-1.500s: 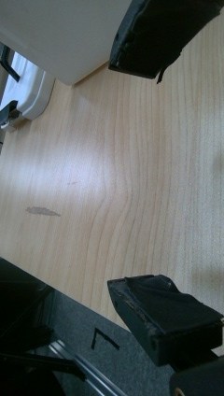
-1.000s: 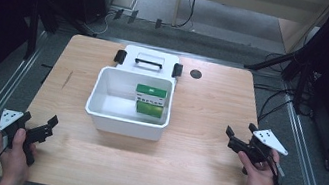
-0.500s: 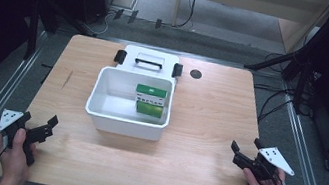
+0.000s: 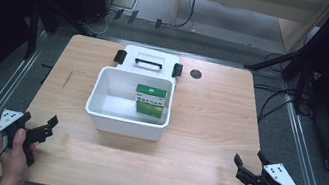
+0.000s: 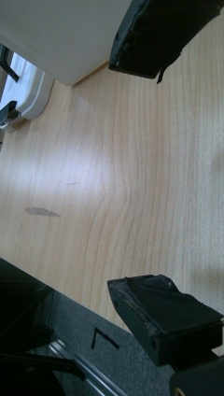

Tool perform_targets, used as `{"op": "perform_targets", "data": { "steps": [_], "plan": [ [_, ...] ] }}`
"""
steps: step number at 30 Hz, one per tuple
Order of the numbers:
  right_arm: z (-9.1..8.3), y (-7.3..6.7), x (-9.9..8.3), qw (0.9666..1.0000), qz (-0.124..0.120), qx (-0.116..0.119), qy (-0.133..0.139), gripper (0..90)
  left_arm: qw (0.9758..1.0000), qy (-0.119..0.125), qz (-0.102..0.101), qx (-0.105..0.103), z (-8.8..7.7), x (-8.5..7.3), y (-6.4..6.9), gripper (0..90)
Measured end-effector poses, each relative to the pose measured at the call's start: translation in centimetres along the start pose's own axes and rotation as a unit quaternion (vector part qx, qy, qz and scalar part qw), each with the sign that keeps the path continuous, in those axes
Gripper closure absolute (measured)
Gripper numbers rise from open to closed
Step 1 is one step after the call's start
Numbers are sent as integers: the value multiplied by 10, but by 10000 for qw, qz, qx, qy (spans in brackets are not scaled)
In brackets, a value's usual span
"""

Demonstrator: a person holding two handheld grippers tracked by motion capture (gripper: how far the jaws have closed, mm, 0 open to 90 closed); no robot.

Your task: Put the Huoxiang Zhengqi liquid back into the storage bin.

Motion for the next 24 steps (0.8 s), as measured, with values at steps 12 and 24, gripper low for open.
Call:
{"op": "perform_targets", "data": {
  "steps": [12, 24],
  "plan": [
    [-17, -2, -18, 10000, -14, -10, -63, 152, 10000, -3, -15, -29, 0, 0, 0, 1],
    [-19, -5, -20, 9998, -70, 117, -118, 161, 10000, -15, -21, -25, 0, 0, 0, 1]
  ]
}}
Point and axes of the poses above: each handheld gripper's, and its own axes: z roughly forward along the jaws, x roughly out of its top, y roughly to its right, the point moved 8 cm from there along z, roughly forward along the jaws, and after that the axes turned 11 degrees about -y, right-handed, at the moved point
